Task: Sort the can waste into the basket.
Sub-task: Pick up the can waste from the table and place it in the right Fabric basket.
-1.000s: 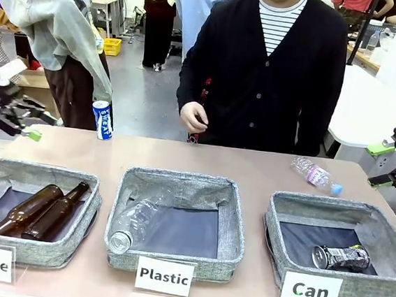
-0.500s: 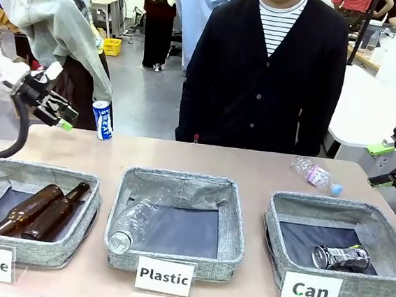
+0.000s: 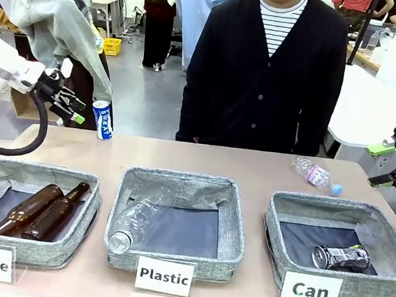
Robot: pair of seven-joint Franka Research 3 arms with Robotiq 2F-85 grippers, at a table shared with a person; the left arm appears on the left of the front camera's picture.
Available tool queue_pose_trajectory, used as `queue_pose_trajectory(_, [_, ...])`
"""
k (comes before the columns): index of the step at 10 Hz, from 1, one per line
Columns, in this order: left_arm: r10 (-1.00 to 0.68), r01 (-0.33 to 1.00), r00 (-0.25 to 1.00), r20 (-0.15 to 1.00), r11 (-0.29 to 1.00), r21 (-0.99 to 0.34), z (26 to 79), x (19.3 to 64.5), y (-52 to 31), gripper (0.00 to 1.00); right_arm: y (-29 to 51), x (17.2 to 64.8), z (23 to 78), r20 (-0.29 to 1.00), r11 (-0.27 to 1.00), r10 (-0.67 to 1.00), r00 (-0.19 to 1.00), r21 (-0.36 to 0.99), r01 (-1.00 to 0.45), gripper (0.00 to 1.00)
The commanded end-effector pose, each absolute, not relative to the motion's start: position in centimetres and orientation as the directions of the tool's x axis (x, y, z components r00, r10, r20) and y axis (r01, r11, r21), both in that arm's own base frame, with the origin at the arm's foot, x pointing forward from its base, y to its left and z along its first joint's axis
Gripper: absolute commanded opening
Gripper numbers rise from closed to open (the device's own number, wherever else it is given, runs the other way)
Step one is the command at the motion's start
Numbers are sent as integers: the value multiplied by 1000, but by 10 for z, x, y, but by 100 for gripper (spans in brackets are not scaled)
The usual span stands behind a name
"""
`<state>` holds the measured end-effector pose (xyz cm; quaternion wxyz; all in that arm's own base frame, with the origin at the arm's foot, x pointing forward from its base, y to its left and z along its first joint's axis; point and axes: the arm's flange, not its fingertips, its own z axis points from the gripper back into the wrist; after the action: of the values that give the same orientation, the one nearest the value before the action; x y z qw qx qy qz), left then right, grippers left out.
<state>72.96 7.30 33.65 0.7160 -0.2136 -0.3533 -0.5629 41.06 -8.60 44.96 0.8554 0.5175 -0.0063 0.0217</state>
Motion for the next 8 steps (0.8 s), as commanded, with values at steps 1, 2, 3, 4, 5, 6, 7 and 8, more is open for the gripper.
queue_pose_trajectory(1, [-665, 960, 108, 739, 263, 96, 337, 727, 73, 100, -88, 411, 450, 55, 469, 34, 998, 881, -64, 100])
queue_pose_trajectory(2, [-665, 960, 108, 739, 263, 96, 337, 727, 73, 100, -88, 411, 450, 55, 469, 34, 998, 881, -64, 100])
queue_pose_trajectory(3, [-654, 957, 116, 748, 275, 92, 336, 729, 74, 100, -88, 411, 450, 55, 469, 34, 998, 881, -64, 100])
queue_pose_trajectory(4, [-677, 954, 82, 731, 265, 138, 327, 732, 69, 100, -88, 411, 450, 55, 469, 34, 998, 881, -64, 100])
queue_pose_trajectory(5, [-653, 960, 93, 752, 258, 106, 315, 737, 65, 100, -88, 411, 450, 55, 469, 34, 998, 881, -64, 100])
queue_pose_trajectory(6, [-635, 969, 103, 766, 236, 65, 305, 741, 60, 100, -88, 411, 450, 55, 469, 34, 998, 881, -64, 100])
queue_pose_trajectory(7, [-636, 970, 109, 764, 237, 59, 297, 746, 57, 100, -88, 411, 450, 55, 469, 34, 998, 881, -64, 100])
queue_pose_trajectory(8, [-623, 972, 113, 774, 229, 43, 289, 751, 53, 100, -88, 411, 450, 55, 469, 34, 998, 881, -64, 100])
